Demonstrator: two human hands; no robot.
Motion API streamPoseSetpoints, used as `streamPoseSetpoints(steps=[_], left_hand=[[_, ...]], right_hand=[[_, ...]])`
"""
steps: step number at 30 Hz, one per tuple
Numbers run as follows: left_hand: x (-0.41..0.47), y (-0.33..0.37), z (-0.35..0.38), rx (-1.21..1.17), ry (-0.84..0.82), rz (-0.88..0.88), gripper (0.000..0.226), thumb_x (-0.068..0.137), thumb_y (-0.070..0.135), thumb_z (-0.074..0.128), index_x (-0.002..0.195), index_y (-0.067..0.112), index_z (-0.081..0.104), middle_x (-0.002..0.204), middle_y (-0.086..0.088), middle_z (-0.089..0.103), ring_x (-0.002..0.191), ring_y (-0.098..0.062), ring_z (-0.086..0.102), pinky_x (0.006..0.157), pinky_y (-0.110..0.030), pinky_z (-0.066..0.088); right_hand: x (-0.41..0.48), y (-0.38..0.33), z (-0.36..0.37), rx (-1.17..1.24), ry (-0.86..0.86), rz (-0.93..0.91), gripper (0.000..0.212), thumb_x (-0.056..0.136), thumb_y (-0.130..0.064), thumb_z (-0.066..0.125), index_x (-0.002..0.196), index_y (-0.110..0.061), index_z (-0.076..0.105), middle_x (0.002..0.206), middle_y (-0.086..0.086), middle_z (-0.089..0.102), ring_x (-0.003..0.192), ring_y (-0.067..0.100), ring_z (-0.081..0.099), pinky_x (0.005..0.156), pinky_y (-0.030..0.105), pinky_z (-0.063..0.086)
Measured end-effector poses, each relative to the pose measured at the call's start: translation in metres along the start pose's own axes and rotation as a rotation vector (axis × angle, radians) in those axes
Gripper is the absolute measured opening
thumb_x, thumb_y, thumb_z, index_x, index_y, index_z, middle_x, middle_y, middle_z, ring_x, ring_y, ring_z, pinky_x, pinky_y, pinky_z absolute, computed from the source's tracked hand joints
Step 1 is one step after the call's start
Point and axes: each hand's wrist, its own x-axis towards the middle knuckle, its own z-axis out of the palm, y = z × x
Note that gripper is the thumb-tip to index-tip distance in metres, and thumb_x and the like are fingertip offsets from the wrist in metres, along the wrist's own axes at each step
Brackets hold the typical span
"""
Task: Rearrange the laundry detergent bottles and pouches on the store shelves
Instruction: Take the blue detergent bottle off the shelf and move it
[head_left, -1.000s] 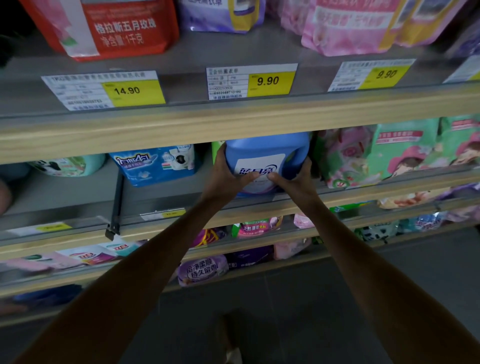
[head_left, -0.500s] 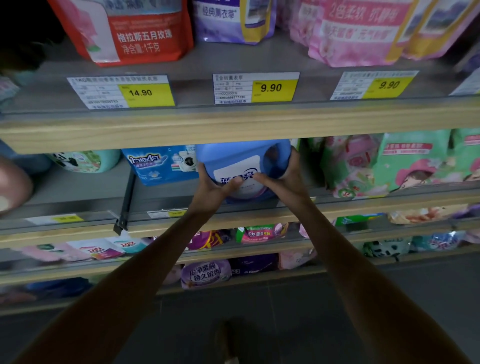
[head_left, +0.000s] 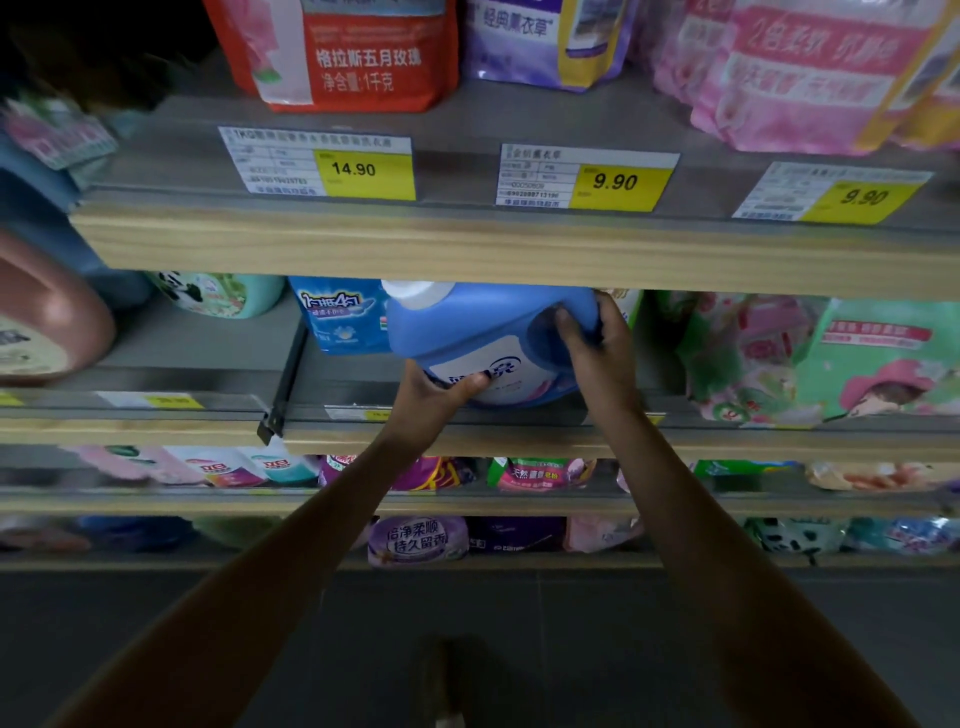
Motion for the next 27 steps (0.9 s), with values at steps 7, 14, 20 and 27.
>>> streamPoseSetpoints(steps=[7, 14, 20, 27], left_hand=[[0.001, 0.015, -0.011, 0.121, -0.086, -0.029, 0.034, 0.084, 0.0, 0.064, 0.107, 0.025, 0.056, 0.104, 0.005, 0.066, 0.096, 0.006, 0.064, 0.074, -0.008, 0.05], [-0.03, -0.011, -0.025, 0.169, -0.003, -0.098, 0.041, 0.092, 0.016, 0.055, 0.116, -0.015, 0.046, 0.09, -0.028, 0.052, 0.092, -0.041, 0.05, 0.071, -0.015, 0.052], [-0.033, 0.004, -0.028, 0.118, 0.04, -0.126, 0.038, 0.085, 0.015, 0.065, 0.118, 0.023, 0.048, 0.108, 0.013, 0.058, 0.102, 0.002, 0.056, 0.076, -0.005, 0.048], [-0.049, 0.021, -0.028, 0.069, 0.073, -0.052, 0.037, 0.083, 0.006, 0.067, 0.111, 0.027, 0.054, 0.108, 0.012, 0.062, 0.096, 0.009, 0.061, 0.078, -0.004, 0.048]], right_hand=[[-0.014, -0.011, -0.01, -0.069, -0.056, -0.051, 0.032, 0.09, -0.013, 0.06, 0.122, -0.006, 0.055, 0.109, 0.002, 0.056, 0.102, 0.014, 0.052, 0.074, 0.005, 0.041], [-0.028, -0.039, 0.015, -0.218, -0.077, -0.24, 0.036, 0.078, -0.016, 0.069, 0.108, 0.004, 0.066, 0.101, 0.016, 0.064, 0.095, 0.025, 0.057, 0.086, 0.042, 0.046], [-0.038, -0.038, 0.012, -0.142, -0.078, -0.173, 0.036, 0.079, -0.008, 0.07, 0.112, 0.003, 0.063, 0.103, 0.008, 0.059, 0.098, 0.021, 0.055, 0.088, 0.04, 0.048], [-0.051, -0.054, 0.003, -0.068, -0.096, -0.154, 0.032, 0.076, -0.012, 0.068, 0.107, -0.002, 0.064, 0.103, 0.014, 0.061, 0.099, 0.027, 0.057, 0.084, 0.034, 0.047]])
